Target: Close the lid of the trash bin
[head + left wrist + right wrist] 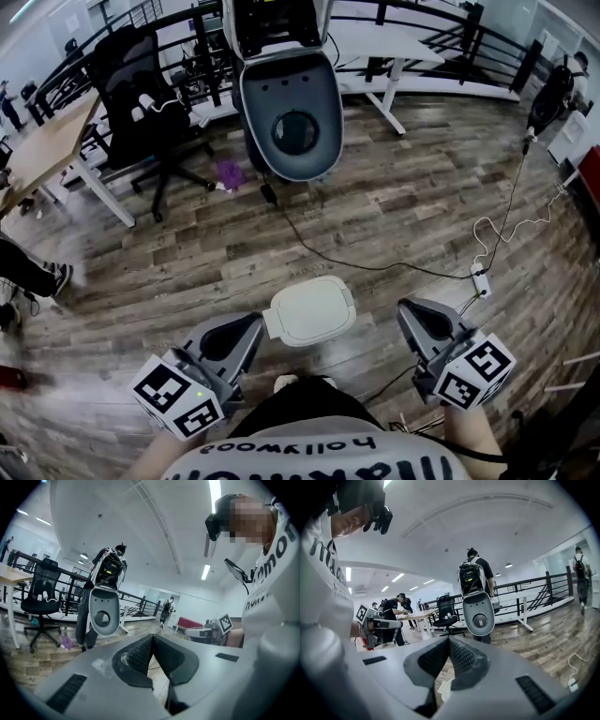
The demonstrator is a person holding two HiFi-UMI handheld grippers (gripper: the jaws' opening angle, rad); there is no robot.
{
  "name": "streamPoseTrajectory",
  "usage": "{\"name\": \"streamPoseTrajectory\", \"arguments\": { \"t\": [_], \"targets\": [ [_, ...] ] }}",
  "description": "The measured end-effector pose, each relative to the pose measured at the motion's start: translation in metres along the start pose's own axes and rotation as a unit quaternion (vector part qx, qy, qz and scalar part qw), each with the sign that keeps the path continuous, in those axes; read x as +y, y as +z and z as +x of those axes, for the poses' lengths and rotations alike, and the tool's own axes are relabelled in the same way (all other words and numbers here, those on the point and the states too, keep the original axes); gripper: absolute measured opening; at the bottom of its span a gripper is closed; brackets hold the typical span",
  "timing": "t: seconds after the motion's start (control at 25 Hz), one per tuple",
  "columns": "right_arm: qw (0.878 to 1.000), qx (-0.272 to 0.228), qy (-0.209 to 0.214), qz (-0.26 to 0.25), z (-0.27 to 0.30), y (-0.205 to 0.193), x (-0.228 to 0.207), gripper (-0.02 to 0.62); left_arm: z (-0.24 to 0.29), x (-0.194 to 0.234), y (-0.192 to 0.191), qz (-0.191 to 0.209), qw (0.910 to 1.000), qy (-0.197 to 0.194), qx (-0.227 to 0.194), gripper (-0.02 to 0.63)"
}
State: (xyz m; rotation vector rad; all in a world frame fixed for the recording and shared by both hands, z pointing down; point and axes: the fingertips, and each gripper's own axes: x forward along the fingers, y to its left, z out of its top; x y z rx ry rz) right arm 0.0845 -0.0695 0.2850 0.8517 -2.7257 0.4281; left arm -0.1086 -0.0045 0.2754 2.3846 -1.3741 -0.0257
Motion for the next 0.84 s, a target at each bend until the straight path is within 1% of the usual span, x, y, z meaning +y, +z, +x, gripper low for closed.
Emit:
{"name": "streamPoseTrajectory", "arguments": {
  "t": [0.32,0.84],
  "targets": [
    [1.0,0.006,-0.006,-0.005,-0.004,0.002,-0.009,0.008,0.006,-0.004,0.003,0.003,1.0,0.003,0.002,0.008],
    [1.0,0.007,-0.003,-0.005,-0.004,0.003,-0.015,0.008,0.011,-0.004,0.005,-0.001,1.0,0.002,-0.001,0.008]
  ]
}}
